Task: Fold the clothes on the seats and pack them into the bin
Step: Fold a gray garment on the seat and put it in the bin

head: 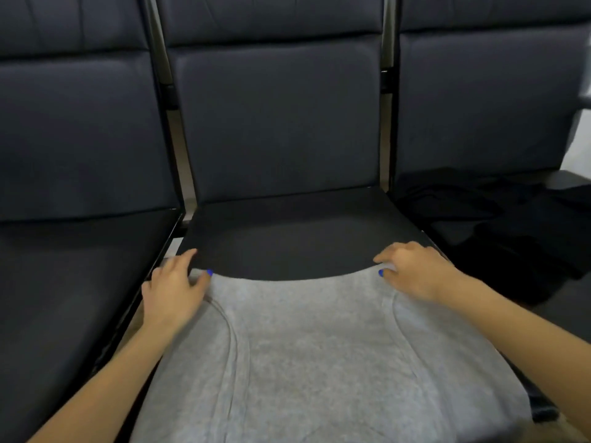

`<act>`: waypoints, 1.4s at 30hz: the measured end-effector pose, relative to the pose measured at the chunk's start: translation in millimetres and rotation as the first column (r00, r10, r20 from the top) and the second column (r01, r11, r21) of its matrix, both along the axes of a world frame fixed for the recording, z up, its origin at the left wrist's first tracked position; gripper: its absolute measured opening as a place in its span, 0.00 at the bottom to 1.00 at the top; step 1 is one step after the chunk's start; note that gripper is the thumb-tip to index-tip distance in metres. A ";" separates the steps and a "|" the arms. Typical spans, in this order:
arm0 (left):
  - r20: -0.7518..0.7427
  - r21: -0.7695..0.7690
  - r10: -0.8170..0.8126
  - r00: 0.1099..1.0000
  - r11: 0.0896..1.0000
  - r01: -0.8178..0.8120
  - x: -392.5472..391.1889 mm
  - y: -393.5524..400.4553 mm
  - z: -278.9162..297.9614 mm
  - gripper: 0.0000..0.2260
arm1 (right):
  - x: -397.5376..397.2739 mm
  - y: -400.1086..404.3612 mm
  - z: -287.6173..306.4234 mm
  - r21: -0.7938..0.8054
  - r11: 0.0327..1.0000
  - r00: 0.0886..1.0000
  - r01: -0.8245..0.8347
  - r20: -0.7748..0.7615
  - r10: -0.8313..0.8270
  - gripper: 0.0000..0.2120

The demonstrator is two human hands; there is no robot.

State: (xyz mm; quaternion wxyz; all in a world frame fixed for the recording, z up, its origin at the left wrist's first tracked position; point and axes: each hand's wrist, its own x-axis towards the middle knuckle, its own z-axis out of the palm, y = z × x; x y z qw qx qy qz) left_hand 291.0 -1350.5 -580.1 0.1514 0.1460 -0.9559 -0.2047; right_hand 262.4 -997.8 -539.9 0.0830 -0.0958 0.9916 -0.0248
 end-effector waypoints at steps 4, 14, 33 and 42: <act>0.194 -0.030 0.001 0.981 1.000 0.005 -6.1 -8.9 -3.7 0.16 | -9.6 25.5 -22.3 0.063 0.995 0.993 0.078 -0.094 -0.072 0.23; 0.114 0.313 0.013 0.993 0.948 -0.048 -6.6 -24.4 -0.5 0.13 | -16.8 35.2 -13.5 -0.121 0.983 0.985 0.140 -0.088 -0.151 0.07; -0.218 0.505 0.033 0.975 0.859 0.084 -3.9 -43.3 8.8 0.05 | 5.6 65.2 27.7 -0.734 0.561 0.907 0.383 0.183 -0.380 0.12; -0.323 0.912 0.150 0.935 0.312 0.265 6.3 -46.5 34.0 0.07 | 23.0 55.3 52.4 -0.875 -0.191 0.849 0.445 0.480 -0.219 0.09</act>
